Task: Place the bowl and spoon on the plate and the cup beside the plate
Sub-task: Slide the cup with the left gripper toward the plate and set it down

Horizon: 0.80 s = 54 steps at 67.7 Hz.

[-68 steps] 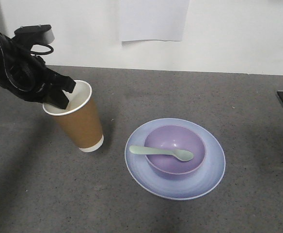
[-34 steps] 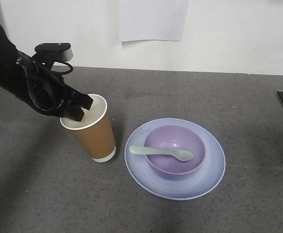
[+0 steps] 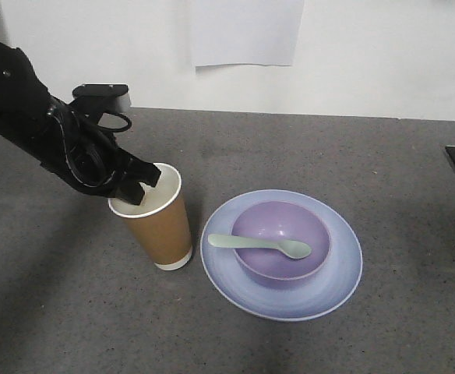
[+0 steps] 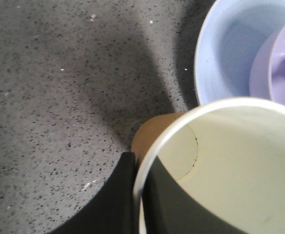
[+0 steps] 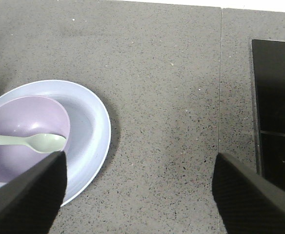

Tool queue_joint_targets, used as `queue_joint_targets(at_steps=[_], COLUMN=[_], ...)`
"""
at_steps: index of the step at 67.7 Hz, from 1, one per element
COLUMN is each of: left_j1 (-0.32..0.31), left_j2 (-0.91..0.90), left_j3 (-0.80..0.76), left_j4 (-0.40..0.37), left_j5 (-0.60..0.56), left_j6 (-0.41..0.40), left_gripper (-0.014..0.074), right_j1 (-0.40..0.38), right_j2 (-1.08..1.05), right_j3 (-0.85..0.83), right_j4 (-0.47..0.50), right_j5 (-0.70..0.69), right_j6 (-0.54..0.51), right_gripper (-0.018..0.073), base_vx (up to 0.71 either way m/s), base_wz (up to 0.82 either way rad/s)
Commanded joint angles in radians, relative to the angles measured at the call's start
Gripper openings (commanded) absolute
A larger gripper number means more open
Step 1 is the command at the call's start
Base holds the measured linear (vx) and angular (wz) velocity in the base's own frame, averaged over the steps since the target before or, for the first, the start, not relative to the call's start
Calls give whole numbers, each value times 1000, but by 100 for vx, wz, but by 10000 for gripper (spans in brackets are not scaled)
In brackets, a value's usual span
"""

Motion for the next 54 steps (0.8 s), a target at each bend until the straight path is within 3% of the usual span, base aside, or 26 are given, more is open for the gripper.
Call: queue_joint_targets(at_steps=[1,29,54], left_j1=[-6,-6,-6], left_j2=[-33,-25,-25], left_j3=[-22,-22,-25], left_j4=[-29,-29,-29], left_j5=[-33,-30,-36], left_j6=[-6,-11,-11], left_gripper=[-7,47,355], right_j1=[-4,-4,-4], right_j2=[-2,-2,-2], right_j3=[-26,-26,-26], right_j4=[-5,-5,-5], right_j5=[-67,-67,-67], right_j6=[-6,-6,-6], right_gripper=[582,582,582], base_vx=[0,0,0], base_wz=[0,0,0])
